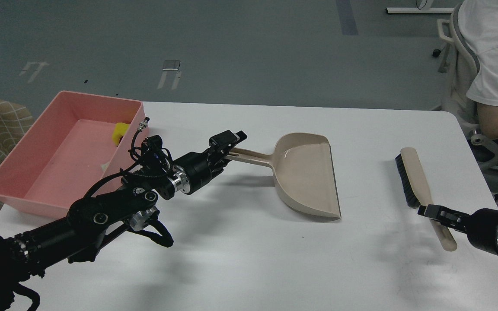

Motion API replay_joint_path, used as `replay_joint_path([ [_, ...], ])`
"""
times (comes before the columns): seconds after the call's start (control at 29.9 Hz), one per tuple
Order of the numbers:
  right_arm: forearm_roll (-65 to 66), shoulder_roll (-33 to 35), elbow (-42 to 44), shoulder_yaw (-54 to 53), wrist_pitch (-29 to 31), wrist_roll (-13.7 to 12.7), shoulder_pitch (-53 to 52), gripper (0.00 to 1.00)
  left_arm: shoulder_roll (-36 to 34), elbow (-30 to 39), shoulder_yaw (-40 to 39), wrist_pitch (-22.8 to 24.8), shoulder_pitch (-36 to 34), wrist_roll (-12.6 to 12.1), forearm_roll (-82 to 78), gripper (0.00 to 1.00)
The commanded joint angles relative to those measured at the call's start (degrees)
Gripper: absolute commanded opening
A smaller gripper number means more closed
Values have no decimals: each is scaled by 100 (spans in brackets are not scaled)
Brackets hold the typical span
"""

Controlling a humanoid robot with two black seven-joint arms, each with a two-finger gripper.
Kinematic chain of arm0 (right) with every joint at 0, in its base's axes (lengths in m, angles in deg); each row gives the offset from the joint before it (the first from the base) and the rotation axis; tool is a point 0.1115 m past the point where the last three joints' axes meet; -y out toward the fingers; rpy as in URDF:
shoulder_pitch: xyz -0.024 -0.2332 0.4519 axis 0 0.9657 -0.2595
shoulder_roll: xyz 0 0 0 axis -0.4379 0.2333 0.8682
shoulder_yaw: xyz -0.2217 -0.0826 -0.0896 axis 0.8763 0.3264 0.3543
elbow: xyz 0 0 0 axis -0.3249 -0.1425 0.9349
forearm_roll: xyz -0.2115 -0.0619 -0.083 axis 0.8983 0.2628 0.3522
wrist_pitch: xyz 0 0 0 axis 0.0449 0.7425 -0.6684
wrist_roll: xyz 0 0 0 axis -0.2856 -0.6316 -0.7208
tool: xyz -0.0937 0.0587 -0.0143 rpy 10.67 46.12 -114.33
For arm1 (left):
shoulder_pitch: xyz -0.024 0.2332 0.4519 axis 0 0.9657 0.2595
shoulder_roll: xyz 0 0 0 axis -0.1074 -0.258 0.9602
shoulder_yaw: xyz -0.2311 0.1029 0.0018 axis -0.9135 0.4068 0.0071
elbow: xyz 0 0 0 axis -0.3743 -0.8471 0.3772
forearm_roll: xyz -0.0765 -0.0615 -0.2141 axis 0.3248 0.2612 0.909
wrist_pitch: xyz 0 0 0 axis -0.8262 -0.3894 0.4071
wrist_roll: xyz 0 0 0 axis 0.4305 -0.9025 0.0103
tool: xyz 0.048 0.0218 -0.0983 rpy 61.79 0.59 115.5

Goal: Sweep and dump garbage into bin

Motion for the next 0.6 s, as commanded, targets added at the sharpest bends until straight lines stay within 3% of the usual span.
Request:
replay_joint_path([
  [0.0,-18,0,-8,-8,0,7,-8,51,-37,25,-59,9,-4,59,56,97],
  [0.13,-44,9,-17,-70,0,-2,-9,57,-90,25,-112,27,5,77,73,97],
  [0.3,-62,192,-69,-271,0,-2,70,93,-371,52,-200,53,5,25,240,98],
  [0.57,-88,658,18,-808,0,-2,88,96,-845,78,-208,158,-4,25,451,98],
])
